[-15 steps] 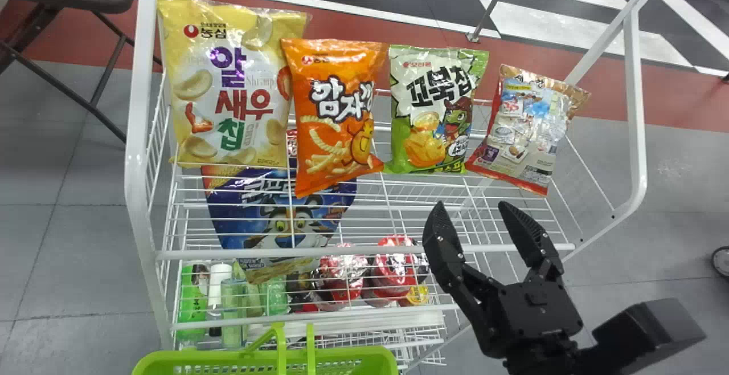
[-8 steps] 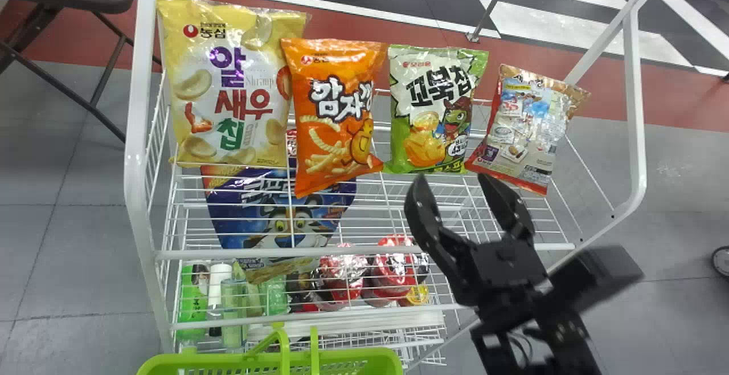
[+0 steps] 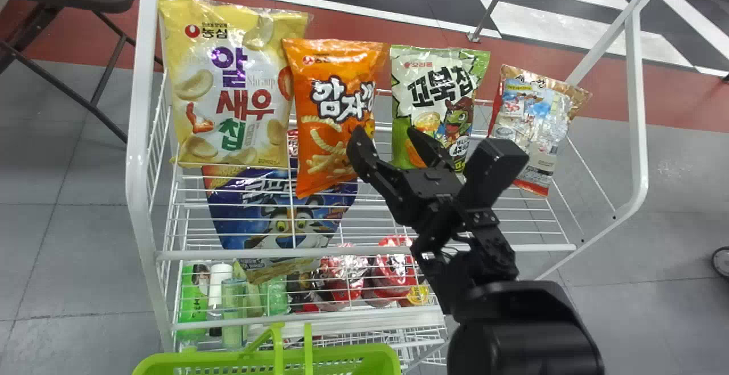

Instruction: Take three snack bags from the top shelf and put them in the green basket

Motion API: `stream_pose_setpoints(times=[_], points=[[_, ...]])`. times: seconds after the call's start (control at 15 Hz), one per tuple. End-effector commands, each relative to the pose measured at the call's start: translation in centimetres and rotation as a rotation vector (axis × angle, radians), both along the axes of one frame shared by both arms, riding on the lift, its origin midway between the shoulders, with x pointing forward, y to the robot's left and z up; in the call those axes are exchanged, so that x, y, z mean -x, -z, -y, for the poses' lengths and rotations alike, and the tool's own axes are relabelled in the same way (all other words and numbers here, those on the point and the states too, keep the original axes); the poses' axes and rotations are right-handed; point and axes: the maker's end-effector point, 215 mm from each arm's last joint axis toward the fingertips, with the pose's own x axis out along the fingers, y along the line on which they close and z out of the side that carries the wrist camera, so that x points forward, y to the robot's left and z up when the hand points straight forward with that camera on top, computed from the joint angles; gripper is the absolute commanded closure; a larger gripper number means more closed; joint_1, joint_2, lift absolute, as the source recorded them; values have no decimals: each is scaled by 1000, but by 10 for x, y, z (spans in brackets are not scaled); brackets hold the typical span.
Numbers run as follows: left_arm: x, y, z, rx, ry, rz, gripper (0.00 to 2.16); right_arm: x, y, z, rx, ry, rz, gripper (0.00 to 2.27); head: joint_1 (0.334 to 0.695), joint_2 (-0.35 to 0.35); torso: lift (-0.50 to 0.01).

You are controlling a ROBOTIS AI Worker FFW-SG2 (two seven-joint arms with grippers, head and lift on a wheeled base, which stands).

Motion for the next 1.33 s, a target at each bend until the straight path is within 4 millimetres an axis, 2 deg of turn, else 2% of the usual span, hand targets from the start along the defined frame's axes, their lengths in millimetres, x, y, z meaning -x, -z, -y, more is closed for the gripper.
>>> stream_pose_setpoints(times=[0.0, 0.13, 0.33, 0.4, 0.47, 0.53, 0.6, 0.67, 0.73, 0.93, 1.13, 1.27], points=[[-2, -1, -4, 6, -6, -1, 1224, -16, 5, -8, -8, -30, -11, 147, 695, -350, -44], [-3, -1, -6, 12, -9, -6, 1224, -29, 10, -15, -16, -59, -38, 147, 695, -350, -44], [-4, -1, -6, 14, -11, -5, 1224, -44, 33, -24, -5, -93, -141, 151, 695, -350, -44], [-4, -1, -6, 15, -11, -5, 1224, -48, 41, -28, -17, -123, -170, 235, 695, -350, -44], [-5, -1, -6, 15, -14, -2, 1224, -50, 49, -34, -50, -184, -217, 637, 695, -350, -44], [-5, -1, -6, 15, -14, -2, 1224, -49, 55, -38, -71, -220, -244, 1413, 695, -350, -44], [-5, -1, -6, 14, -14, -2, 1224, -48, 57, -39, -69, -223, -252, 2007, 695, -350, -44], [-5, -1, -6, 13, -15, -2, 1224, -43, 59, -38, -63, -222, -252, 2152, 695, -350, -44], [-5, -1, -6, 12, -15, -2, 1224, -37, 59, -37, -50, -217, -249, 2192, 695, -350, -44], [-7, -1, -4, 10, -14, 3, 1224, -22, 41, -21, -23, -177, -202, 2233, 695, -350, -44], [-7, -1, -4, 12, -14, 3, 1224, 13, 17, -8, -5, -158, -149, 2233, 695, -350, -44], [-7, -1, -3, 12, -14, 2, 1224, 41, -6, 0, -11, -155, -91, 2236, 695, -350, -44]])
